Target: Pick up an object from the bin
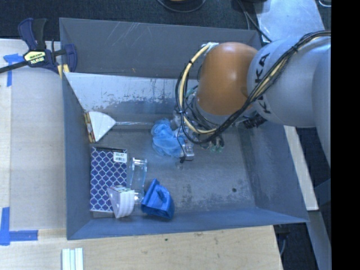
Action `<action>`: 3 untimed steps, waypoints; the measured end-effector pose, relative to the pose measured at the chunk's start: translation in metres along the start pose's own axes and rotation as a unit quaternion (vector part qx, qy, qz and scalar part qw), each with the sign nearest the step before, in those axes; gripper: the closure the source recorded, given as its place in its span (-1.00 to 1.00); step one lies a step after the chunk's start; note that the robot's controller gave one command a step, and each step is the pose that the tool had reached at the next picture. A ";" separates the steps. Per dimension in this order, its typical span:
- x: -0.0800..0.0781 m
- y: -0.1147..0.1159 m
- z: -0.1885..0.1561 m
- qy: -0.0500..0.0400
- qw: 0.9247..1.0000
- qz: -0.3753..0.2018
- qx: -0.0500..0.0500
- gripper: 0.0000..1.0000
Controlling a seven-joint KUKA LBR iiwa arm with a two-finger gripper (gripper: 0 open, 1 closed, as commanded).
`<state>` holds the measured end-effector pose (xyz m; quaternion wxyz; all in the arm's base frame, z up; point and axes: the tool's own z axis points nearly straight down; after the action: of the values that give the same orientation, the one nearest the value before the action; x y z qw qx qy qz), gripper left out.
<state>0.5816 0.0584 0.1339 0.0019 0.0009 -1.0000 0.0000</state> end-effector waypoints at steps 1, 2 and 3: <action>-0.002 0.000 -0.005 -0.004 1.000 0.001 0.000 -1.00; -0.046 -0.026 0.062 -0.002 1.000 0.008 0.000 1.00; -0.046 -0.026 0.062 -0.002 1.000 0.008 0.000 1.00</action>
Offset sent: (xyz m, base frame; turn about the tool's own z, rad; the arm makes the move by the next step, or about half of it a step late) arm 0.0442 -0.0248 -0.0639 0.0142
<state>0.6274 0.0329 0.0715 -0.0004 -0.0068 -1.0000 -0.0001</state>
